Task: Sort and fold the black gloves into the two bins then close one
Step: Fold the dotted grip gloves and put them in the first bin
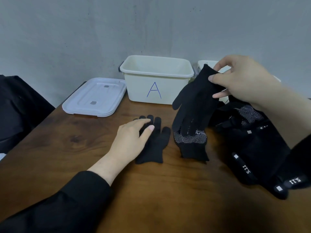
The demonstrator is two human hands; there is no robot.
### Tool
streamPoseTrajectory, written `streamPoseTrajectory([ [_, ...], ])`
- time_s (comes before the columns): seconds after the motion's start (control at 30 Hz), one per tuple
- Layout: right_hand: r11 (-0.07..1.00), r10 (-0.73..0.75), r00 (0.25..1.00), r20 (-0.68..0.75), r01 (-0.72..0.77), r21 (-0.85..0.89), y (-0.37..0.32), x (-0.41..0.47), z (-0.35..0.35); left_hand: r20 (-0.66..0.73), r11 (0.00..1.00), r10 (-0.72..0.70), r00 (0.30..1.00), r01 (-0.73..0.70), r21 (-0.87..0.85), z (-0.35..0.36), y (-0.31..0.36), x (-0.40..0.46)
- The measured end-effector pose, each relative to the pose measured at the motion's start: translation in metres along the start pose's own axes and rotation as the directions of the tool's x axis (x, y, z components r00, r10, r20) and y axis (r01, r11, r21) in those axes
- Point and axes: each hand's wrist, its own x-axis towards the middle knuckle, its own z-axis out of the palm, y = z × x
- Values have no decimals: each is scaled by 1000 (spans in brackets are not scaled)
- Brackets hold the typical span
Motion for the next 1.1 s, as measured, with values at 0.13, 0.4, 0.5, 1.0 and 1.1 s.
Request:
streamPoseTrajectory([
  [0.13, 1000, -7, 999, -34, 7, 8, -2, 0, -6, 20, 950, 302, 953, -303, 71, 8, 22, -2],
  [0.4, 999, 6, 978, -208, 5, 52, 0, -1, -27, 366, 749, 447, 816, -565, 345, 71, 101, -5],
  [0.5, 998, 10, 975, -223, 3, 60, 4, -5, -37, 300, 740, 487, 821, -570, 359, 80, 100, -3],
  [1.0, 993, 18, 971, -238, 11, 119, 11, -6, -52, 201, 315, -522, 829, 406, -858, 10, 98, 22],
  [1.1, 994, 7, 973, -230, 19, 109, 12, -8, -50, 201, 306, -493, 846, 385, -871, 7, 94, 24],
])
